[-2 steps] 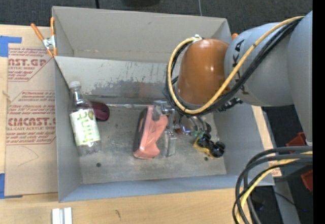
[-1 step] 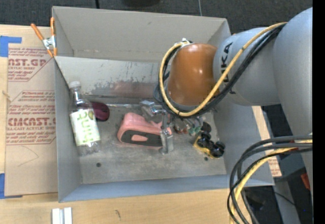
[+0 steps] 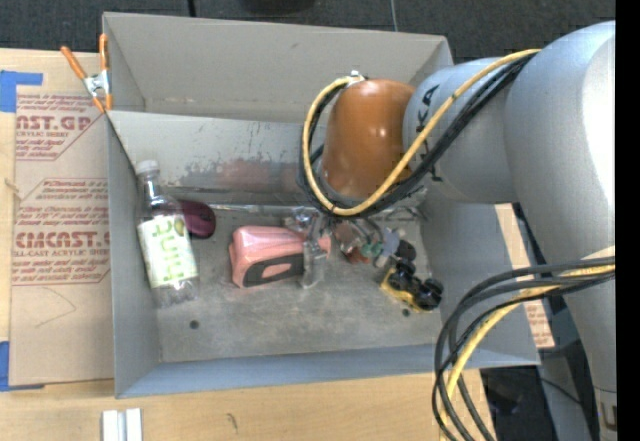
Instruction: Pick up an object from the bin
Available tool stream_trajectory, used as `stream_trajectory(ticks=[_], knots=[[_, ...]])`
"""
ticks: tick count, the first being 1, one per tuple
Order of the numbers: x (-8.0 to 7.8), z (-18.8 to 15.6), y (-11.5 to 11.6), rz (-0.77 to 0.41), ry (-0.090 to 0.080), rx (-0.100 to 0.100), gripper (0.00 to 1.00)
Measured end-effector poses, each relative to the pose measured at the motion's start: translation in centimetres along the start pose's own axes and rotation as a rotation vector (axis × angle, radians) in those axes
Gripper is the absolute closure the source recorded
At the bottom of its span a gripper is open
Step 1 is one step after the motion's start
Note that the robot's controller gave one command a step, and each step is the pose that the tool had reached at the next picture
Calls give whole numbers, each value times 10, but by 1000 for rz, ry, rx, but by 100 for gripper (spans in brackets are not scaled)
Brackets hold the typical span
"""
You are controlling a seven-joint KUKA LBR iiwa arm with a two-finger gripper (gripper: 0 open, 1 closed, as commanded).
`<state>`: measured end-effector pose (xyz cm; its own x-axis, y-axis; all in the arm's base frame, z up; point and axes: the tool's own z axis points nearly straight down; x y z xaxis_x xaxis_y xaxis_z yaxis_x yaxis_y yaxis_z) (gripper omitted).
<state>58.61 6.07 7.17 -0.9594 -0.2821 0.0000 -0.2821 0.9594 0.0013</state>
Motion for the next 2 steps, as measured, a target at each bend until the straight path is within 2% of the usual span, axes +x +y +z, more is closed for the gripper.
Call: stream_trajectory(ticks=[1,2], knots=[[0,0,0,0,0,0,100],[8,-130,-2,24,3,1,100]])
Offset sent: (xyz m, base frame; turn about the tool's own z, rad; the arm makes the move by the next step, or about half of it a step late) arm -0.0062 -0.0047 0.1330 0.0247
